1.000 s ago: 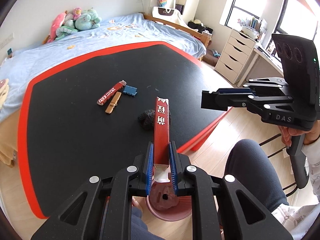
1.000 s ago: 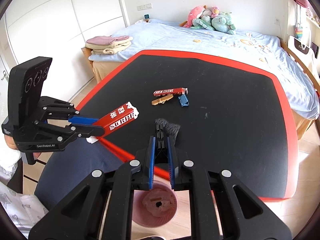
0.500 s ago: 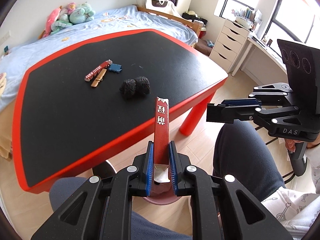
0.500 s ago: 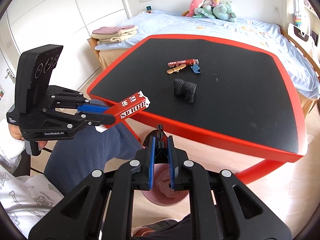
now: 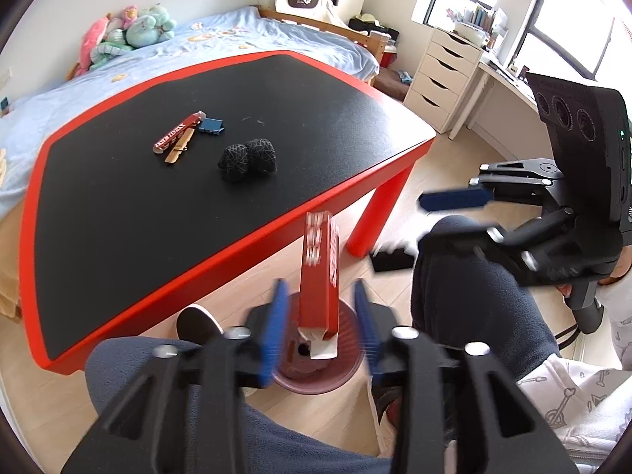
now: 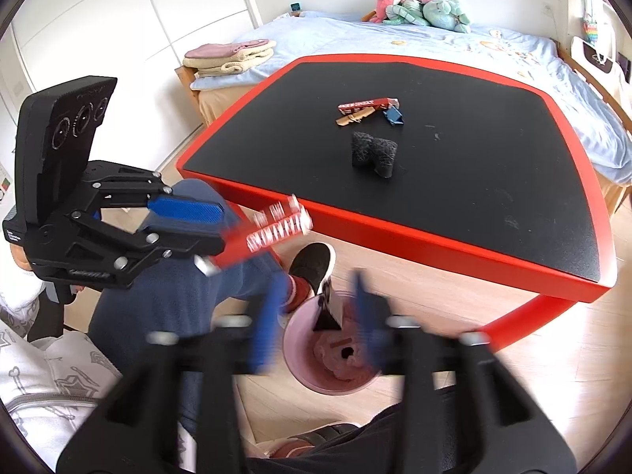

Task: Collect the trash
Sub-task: 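Carry the clip and red strip to the pink wastebasket and release both, then move both open tools back toward the remaining items on the table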

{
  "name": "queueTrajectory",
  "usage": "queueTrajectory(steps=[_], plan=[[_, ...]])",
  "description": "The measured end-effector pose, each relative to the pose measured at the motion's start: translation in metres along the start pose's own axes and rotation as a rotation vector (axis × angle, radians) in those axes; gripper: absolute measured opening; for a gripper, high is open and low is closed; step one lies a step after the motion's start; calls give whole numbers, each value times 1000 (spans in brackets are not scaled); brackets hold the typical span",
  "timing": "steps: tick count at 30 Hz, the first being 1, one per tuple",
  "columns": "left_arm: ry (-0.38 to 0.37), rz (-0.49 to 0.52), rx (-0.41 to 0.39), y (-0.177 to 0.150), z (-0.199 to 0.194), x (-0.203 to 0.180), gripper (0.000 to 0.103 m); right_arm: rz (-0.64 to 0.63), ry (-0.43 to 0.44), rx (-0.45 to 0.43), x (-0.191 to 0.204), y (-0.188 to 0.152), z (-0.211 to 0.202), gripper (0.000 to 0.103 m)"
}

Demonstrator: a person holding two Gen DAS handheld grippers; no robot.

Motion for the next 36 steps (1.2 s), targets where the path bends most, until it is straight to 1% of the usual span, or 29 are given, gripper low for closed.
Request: queueTrajectory(steps=[2,3,4,6,7,12,19,30,36], plan=[[3,-12,-3,-1,1,2,72,16,-1,-23,-3,-1,-2,89],[9,-18,-10,-1,1,2,80,21,-12,-13,-3,-1,-1,93],[18,-27,-25,-1,0,3,89,25,-20,-5,-4,-1,1,94],[30,-42,-36,-1,-2,7,90,37,-19,2,-7,-1,2,96],[39,-47,-38,-1,-2,7,94,46,-22,5,-8,-2,3,97],[66,-74,-57,-1,-6,15,95,65,-25,21,-12,-1,6,100],[80,-97,-61,0,-8,21,95,56,-23,57,-9,2,14,100],[98,-118,-73,5,-13,33,95,68,-18,70,-9,13,14,100],[105,-140,-93,19,-18,52,95,54,-46,51,-11,30,10,100]])
Point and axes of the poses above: each gripper's, at about its wrist camera, not at the fingertips, and z roughly the way its jaws point, x to its left, y to its top, the point moved 1 cm from there along z, roughly the way its jaws point, and after that the axes turned 12 degrees about x, right-handed, at the moved point
